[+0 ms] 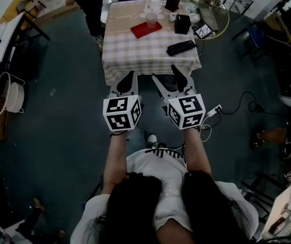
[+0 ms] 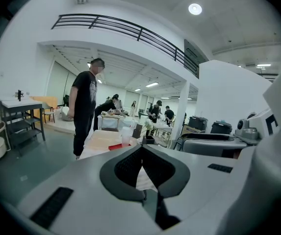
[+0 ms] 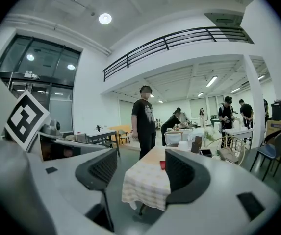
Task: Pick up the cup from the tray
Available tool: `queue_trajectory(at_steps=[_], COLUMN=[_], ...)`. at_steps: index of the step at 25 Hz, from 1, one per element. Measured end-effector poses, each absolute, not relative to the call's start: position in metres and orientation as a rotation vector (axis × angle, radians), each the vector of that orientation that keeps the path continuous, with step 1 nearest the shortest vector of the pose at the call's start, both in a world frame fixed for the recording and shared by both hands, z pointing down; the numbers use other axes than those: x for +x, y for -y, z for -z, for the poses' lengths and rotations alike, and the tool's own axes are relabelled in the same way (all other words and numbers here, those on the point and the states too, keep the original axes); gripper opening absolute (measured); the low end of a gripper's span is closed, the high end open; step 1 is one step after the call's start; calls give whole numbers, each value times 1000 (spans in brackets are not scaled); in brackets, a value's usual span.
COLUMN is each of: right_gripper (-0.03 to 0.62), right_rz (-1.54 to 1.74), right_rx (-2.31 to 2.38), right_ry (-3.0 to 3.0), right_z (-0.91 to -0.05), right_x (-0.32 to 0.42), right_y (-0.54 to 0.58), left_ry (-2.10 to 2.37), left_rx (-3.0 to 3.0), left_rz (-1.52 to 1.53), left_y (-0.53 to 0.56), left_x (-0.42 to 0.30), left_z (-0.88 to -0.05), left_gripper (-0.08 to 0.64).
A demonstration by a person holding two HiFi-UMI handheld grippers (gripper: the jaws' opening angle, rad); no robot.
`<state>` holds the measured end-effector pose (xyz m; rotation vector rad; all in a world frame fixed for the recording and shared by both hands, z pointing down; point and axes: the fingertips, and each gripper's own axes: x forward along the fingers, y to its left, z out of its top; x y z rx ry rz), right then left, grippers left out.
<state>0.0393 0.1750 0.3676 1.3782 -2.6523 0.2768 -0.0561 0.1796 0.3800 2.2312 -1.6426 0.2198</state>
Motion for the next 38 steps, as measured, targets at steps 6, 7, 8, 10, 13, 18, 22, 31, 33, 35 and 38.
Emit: queue_trajectory(at_steps=[6, 7, 8, 10, 13, 18, 22, 31, 33, 35, 38], right_gripper=[311, 313, 314, 316, 316, 316, 316, 319, 319, 325, 339], right_rz=[-240, -236, -233, -227, -222, -237, -250, -280, -286, -285, -289], right_rx=[1363, 1367, 1370, 1373, 1368, 1338, 1391, 1435, 1447, 1455, 1468], right_ry=[2647, 2645, 2642, 2634, 2630, 2651, 2621, 2559, 2545, 2531, 2521], right_z=[-365, -366, -367, -369, -370, -374, -373, -376, -378, -379, -380], right_x=[31, 31, 30, 29, 25, 14, 12, -10, -14, -19, -28], right_y=[-161, -158, -155, -148, -132, -101, -66, 0, 13, 25, 43], left_ry=[1632, 1632, 1632, 1635, 1626, 1574, 1562, 1542, 1533, 1526, 1506], left_rx=[2224, 2224, 2225, 2226, 2229, 2249, 2260, 2271, 2273, 2272, 2285], left_rz=[-219, -223, -225, -221, -214, -249, -258, -257, -258, -257, -258], left_y=[-165, -162, -160, -152, -134, -98, -64, 5, 18, 33, 52], left_x=[-62, -63, -64, -65, -68, -69, -74, -99, -104, -109, -116], left_z=[-383, -385, -386, -387, -386, -394, -393, -389, -390, -390, -391], left_gripper=[9, 9, 9, 9, 9, 9, 9, 9, 9, 9, 9])
